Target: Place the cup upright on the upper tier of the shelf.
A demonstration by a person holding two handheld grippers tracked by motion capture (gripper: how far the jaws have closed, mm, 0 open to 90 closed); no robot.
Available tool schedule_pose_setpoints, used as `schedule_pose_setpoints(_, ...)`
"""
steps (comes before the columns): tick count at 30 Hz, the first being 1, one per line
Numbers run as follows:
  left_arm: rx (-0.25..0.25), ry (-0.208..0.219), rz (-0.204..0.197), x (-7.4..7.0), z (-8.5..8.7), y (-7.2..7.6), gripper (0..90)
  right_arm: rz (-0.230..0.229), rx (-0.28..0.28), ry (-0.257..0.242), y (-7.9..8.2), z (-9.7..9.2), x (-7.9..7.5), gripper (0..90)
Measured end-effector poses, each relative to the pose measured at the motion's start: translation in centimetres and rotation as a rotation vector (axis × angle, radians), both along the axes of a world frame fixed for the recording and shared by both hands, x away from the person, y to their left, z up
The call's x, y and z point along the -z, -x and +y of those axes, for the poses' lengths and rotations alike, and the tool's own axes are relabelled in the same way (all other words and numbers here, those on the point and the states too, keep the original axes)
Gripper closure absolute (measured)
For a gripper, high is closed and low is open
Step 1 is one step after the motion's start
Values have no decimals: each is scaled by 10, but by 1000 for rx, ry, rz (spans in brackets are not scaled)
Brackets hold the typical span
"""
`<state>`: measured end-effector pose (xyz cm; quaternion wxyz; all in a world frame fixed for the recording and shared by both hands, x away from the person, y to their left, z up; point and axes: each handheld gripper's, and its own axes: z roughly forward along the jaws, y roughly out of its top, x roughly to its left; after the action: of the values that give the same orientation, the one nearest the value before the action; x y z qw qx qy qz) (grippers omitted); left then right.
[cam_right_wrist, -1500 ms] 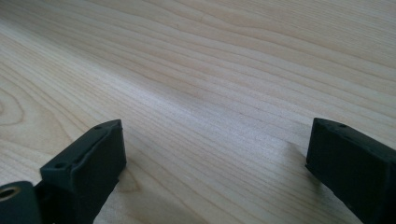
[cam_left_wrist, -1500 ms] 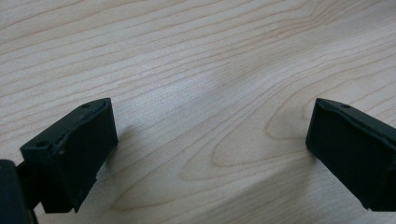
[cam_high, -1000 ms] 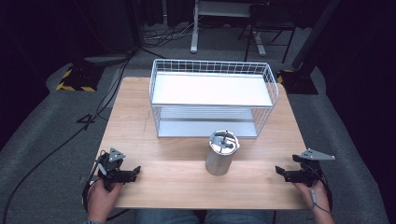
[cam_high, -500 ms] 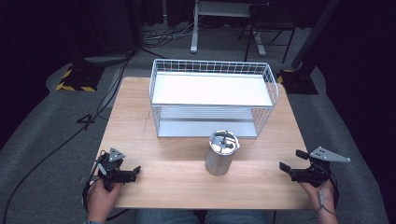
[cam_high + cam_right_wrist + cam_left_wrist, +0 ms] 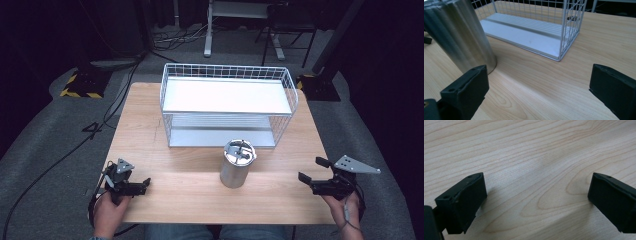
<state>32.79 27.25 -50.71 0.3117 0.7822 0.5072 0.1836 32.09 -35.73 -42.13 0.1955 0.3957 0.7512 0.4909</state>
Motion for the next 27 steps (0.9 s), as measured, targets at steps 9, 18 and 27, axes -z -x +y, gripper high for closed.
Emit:
schedule_pose_setpoints(9,1,0,0,0,0,0,25,-9,-47,13,-2,17,-10,27)
schedule_pose_setpoints(18,11,2,0,0,0,3,25,-31,-105,-2,-13,40,-20,27)
schedule_pose_setpoints(27,12,3,-2,0,0,3,24,-45,-165,3,-21,67,-30,25)
